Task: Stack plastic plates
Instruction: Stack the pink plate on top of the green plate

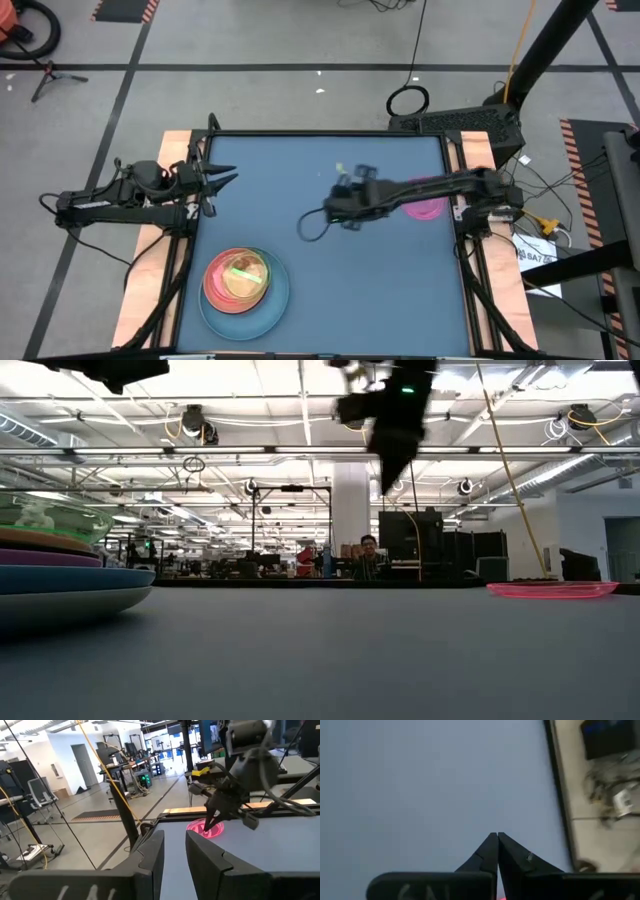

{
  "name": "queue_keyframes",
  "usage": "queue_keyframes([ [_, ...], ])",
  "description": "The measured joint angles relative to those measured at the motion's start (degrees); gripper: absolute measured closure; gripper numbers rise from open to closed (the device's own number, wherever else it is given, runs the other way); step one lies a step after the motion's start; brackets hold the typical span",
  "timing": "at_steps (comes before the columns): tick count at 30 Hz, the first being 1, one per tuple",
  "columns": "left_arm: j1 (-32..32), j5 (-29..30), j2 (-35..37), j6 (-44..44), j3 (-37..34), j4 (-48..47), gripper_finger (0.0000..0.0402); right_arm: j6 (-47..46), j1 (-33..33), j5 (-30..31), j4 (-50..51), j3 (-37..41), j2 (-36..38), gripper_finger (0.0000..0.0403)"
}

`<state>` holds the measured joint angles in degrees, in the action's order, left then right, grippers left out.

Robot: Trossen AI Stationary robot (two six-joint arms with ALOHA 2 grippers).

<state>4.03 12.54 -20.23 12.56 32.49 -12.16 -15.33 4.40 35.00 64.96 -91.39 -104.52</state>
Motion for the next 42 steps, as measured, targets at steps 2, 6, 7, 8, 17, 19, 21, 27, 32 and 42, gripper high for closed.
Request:
queue_keyframes([
  [2,0.0,0.0,0.0,0.0,0.0,0.0,0.0314,-2.4,-0.7,-0.5,-6.1,10.0,6.6,0.0401],
  [6,0.0,0.0,0.0,-0.2,0.0,0.0,0.0314,-11.4,-2.3,-0.6,-18.1,28.5,19.4,0.0401],
  [7,0.0,0.0,0.0,-0.2,0.0,0.0,0.0314,-14.9,-2.8,-0.6,-19.5,32.2,22.4,0.0401],
  [8,0.0,0.0,0.0,-0.1,0.0,0.1,0.0314,-19.0,-3.3,-0.6,-20.1,35.5,25.1,0.0401],
  [17,0.0,0.0,0.0,0.7,0.0,1.7,0.0314,-45.4,-5.5,-10.3,-19.9,51.5,40.3,0.0363],
  [19,0.0,0.0,0.0,0.7,0.0,1.7,0.0314,-47.2,-5.5,-11.9,-20.6,52.5,40.6,0.0341],
  [21,0.0,0.0,0.0,0.7,0.0,1.8,0.0314,-47.5,-5.5,-13.7,-21.7,53.2,40.1,0.0315],
  [27,0.0,0.0,-0.5,0.4,0.0,4.2,0.0314,-40.0,-6.0,-11.8,-29.5,53.4,36.3,0.0253],
  [32,0.0,0.0,-0.9,-0.6,0.0,5.1,0.0314,-34.9,-8.3,-12.1,-35.6,53.4,33.8,0.0244],
  [42,0.0,0.0,-0.9,-2.3,0.0,2.1,0.0314,-39.4,-10.0,-18.3,-31.4,53.4,33.2,0.0247],
])
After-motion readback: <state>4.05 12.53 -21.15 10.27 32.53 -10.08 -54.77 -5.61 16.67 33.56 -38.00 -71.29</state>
